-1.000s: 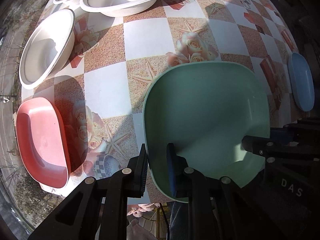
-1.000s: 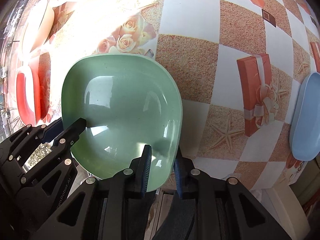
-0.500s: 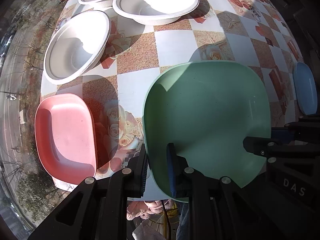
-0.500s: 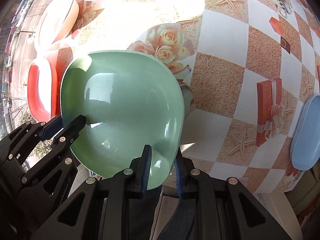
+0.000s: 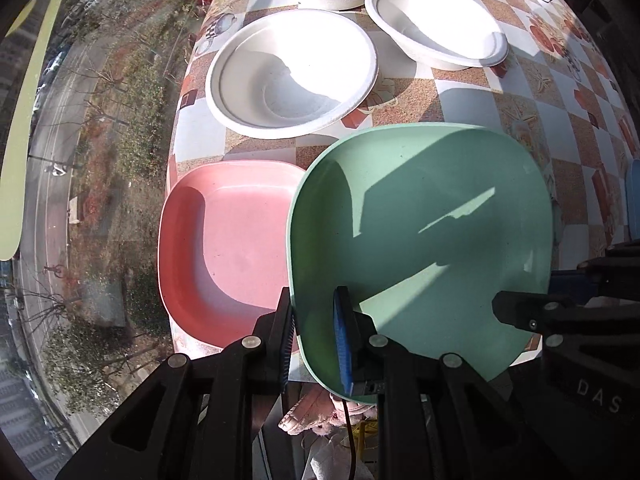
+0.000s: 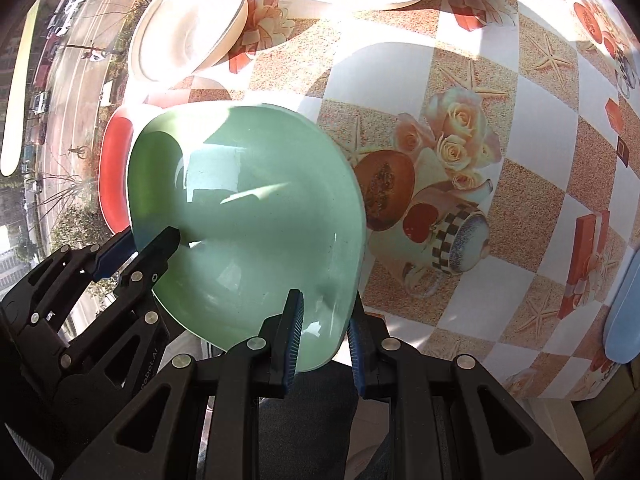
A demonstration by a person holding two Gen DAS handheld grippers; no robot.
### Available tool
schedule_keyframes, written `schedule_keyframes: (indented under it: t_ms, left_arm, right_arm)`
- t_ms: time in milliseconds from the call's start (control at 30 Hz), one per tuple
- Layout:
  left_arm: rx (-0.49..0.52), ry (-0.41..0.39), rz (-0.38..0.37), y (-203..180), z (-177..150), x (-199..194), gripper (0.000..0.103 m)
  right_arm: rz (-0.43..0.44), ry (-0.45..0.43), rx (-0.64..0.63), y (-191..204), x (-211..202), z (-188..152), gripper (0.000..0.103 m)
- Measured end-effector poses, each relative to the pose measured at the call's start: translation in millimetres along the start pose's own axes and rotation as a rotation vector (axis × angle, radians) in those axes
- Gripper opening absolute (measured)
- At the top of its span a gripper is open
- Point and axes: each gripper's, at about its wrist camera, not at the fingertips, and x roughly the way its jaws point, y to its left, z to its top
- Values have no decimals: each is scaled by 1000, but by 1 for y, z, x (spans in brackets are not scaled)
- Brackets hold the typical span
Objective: Organize plates and bowls
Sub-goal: 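Lift the green plate with both grippers, lower it onto the pink plate, open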
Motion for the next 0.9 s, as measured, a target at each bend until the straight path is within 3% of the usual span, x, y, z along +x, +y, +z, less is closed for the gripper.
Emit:
schedule_keyframes:
  t_ms: [167,500,667,733,767,800,833,900]
  left_arm:
    - [-67,19,36,33,0,9,20]
    - [-181,32,95,84,9,29,20]
    - [-186,21,130,88,13,37,20]
    - [-194,10,136,90,13,39,26]
    - [-201,8,143,90,11,38,34]
    - [-209,2,160,90,8,38,52]
    - [-221,-11,191,90,6,36,60]
    - [-235,-35,231,94,2,31,79]
  right_arm:
    - [27,18,-68,38,13,11,24]
    - [111,62,-60,86,47,39,24]
    - [135,73,-39,111,57,59,24]
    - [134,77,-43,117,62,65,24]
    - [136,76,-48,121,62,66,24]
    - [136,71,-55,123,62,67,25]
    - [145,67,-66,122,61,64,25]
    - [123,60,-97,128,61,62,36]
